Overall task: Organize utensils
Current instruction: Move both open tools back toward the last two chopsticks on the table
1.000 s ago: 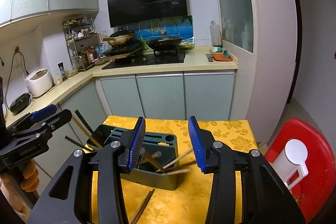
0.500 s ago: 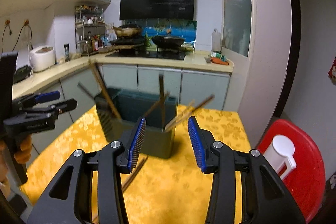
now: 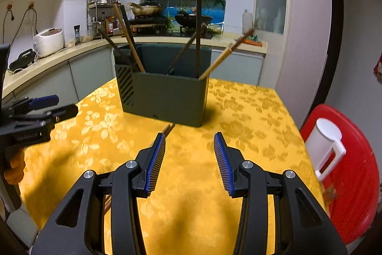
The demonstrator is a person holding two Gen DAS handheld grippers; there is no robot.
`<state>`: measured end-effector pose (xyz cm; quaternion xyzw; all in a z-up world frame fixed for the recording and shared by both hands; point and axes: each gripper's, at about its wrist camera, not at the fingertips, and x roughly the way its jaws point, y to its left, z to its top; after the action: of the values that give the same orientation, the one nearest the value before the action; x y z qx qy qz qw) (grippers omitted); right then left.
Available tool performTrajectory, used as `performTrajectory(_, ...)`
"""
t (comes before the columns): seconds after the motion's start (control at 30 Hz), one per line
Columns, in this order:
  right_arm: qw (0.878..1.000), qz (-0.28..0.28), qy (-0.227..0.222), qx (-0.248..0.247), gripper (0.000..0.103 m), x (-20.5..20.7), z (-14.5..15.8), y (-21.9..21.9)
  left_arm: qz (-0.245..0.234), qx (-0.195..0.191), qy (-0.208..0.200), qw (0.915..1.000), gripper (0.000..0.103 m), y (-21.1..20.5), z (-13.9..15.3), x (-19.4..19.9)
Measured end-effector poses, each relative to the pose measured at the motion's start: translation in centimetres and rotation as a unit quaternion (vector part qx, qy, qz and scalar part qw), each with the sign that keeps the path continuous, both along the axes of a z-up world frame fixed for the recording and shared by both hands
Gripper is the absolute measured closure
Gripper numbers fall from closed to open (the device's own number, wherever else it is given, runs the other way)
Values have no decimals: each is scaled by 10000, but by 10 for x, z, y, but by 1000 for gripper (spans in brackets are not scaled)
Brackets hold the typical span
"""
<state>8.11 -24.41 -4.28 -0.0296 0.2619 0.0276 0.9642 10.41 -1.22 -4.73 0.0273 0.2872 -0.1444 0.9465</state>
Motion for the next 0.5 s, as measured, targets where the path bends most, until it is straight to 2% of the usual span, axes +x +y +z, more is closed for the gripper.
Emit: performTrajectory(0.5,9996,-173,218,28,55,-8,-31,0,3,288,272,9992,27,-9,-38,-17)
